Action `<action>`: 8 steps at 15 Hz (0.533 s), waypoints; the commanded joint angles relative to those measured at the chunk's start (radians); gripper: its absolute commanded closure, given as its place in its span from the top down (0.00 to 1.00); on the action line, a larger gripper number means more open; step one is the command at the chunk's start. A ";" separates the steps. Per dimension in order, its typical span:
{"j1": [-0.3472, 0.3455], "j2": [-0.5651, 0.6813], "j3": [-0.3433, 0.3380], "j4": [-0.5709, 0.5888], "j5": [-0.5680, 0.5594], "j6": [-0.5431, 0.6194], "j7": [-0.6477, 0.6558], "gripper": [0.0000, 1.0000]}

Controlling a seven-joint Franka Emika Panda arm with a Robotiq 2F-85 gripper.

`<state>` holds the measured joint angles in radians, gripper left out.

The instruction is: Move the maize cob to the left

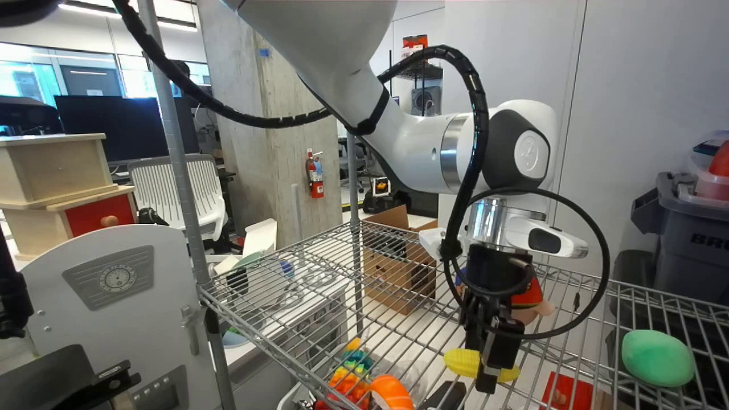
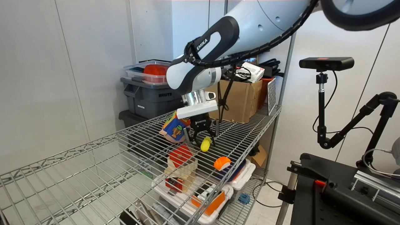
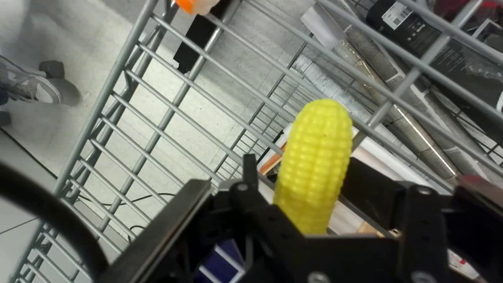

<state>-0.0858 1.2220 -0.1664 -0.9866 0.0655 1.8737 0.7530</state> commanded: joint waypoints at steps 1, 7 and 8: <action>0.003 0.063 -0.014 0.108 -0.018 -0.052 0.019 0.27; 0.023 0.060 -0.018 0.113 -0.036 -0.053 -0.002 0.07; 0.031 0.050 -0.018 0.096 -0.045 -0.042 -0.006 0.07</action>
<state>-0.0766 1.2661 -0.1696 -0.9065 0.0492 1.8381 0.7537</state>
